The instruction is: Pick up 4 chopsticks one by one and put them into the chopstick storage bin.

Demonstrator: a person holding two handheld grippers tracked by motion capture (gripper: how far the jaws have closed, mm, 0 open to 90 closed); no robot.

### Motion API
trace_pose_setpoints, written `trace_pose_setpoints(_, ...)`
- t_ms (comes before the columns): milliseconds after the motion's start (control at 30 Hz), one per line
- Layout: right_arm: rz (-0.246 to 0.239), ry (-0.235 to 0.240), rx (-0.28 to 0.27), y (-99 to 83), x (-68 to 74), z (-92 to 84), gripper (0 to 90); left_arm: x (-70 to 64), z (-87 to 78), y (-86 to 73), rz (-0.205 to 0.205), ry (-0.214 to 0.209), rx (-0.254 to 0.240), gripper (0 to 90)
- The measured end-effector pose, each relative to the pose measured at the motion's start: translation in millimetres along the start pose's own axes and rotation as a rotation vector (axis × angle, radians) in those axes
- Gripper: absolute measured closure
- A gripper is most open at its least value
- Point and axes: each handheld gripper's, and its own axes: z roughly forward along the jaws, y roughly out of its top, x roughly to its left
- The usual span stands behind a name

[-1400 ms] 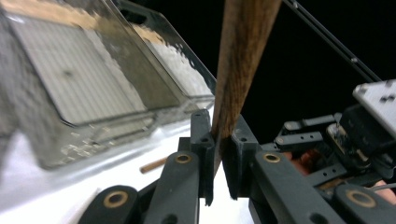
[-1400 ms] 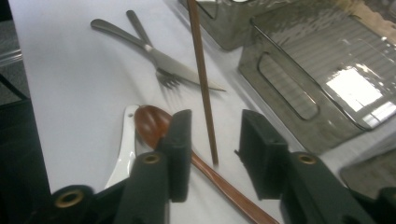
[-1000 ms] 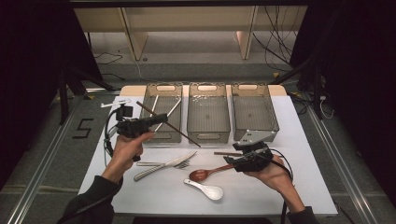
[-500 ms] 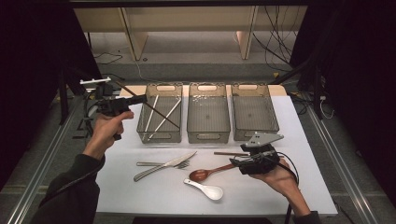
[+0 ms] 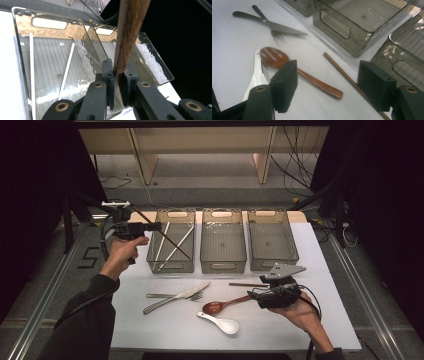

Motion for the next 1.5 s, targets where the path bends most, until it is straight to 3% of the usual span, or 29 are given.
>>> trace_pose_setpoints(200,0.001,0.002,0.003,-2.2,0.0,-0.2,32.8,3.6,16.3,2.8,-0.019,0.017,0.052,82.7)
trace_pose_setpoints(367,0.0,0.006,0.008,-3.2,-0.7,-0.5,32.8,3.5,28.0,1.2,-0.009,0.042,0.092,82.6)
trace_pose_setpoints(700,0.003,0.007,0.008,-4.4,-1.8,-0.8,32.9,9.9,42.9,-4.7,-0.033,0.073,0.128,82.2)
trace_pose_setpoints(800,0.004,0.009,0.012,-4.5,-1.2,0.6,32.9,11.7,46.7,-4.0,-0.057,0.081,0.117,81.9)
trace_pose_setpoints(867,0.004,0.011,0.014,-4.6,-1.2,1.0,33.0,11.7,49.4,-2.6,-0.062,0.107,0.117,80.9)
trace_pose_setpoints(1200,0.008,0.01,0.01,-5.3,-2.0,0.6,33.0,9.2,70.2,-1.2,-0.069,0.19,0.137,62.2)
trace_pose_setpoints(1367,0.008,0.014,0.011,-5.9,-2.5,-0.6,33.1,7.3,79.4,-3.3,-0.052,0.212,0.155,42.0)
trace_pose_setpoints(1500,0.012,0.013,0.01,-6.3,-2.6,-1.1,33.2,5.3,82.5,-4.4,-0.029,0.225,0.176,32.8)
